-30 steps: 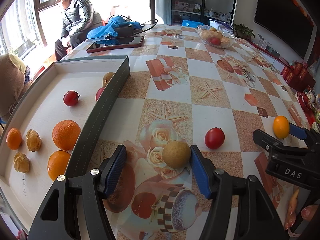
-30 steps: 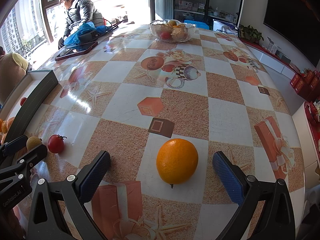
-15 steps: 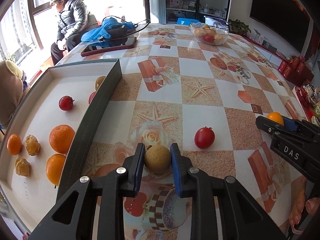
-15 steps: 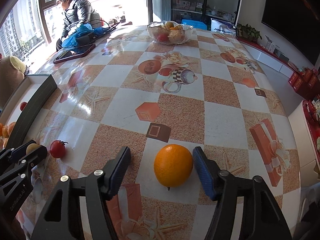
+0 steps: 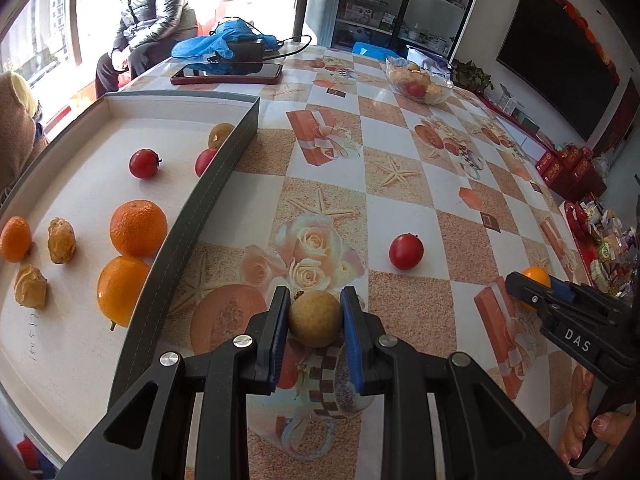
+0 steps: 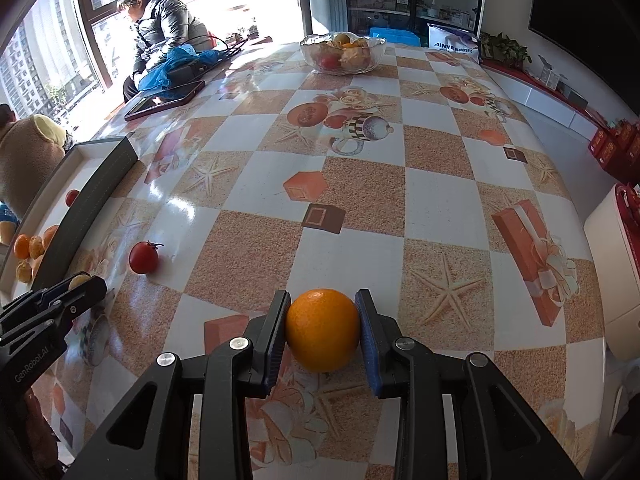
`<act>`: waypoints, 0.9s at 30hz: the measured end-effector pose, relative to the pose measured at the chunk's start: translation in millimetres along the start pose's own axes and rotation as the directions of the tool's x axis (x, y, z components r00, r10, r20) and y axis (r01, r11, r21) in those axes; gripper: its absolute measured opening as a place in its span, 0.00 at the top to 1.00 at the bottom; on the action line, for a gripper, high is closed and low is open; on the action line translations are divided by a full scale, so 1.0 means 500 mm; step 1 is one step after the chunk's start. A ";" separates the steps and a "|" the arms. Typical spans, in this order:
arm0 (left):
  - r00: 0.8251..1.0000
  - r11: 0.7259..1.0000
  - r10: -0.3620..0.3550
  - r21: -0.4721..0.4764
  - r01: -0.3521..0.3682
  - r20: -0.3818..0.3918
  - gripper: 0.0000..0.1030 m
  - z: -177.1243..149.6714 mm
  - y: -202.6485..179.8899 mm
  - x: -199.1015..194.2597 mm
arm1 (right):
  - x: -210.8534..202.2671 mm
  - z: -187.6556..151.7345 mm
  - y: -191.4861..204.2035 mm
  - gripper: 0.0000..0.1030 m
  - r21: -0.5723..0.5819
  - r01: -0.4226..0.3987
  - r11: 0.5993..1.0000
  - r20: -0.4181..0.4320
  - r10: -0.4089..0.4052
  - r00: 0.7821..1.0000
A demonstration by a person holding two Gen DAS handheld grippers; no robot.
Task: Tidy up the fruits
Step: 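Carry the brown fruit and orange over the tray with both grippers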
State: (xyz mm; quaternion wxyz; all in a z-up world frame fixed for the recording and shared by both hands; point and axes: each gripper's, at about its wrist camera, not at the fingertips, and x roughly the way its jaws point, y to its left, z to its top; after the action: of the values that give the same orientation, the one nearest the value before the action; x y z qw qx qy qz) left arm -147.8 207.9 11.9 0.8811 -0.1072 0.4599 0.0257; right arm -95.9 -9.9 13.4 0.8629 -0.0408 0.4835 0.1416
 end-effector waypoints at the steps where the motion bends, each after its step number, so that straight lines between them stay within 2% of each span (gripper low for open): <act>1: 1.000 1.000 0.006 -0.002 -0.006 0.000 0.73 -0.001 0.003 -0.002 | -0.003 -0.005 0.002 0.66 -0.003 -0.001 1.000 0.000 0.001 1.000; 6: 1.000 1.000 0.008 -0.005 -0.008 -0.005 0.73 -0.006 0.007 -0.007 | -0.012 -0.021 0.009 0.66 -0.022 0.002 1.000 0.002 -0.002 1.000; 12: 1.000 0.999 0.003 0.033 -0.003 -0.012 0.73 -0.015 -0.013 -0.020 | -0.020 -0.031 0.013 0.66 -0.023 -0.014 1.000 -0.010 0.014 1.000; 20: 0.999 0.998 -0.020 0.068 0.018 0.027 0.73 0.003 -0.034 -0.077 | -0.042 -0.014 0.020 0.66 0.011 -0.087 0.996 -0.035 0.087 0.996; 27: 0.999 0.998 -0.009 0.057 0.006 0.045 0.73 0.036 -0.003 -0.124 | -0.073 0.027 0.068 0.66 -0.004 -0.159 0.987 -0.039 0.159 0.986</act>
State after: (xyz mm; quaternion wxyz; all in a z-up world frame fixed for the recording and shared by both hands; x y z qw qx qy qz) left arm -168.8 213.6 72.5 0.8941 -0.0834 0.4398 0.0118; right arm -112.3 17.9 53.5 0.8392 -0.0077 0.5012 0.2109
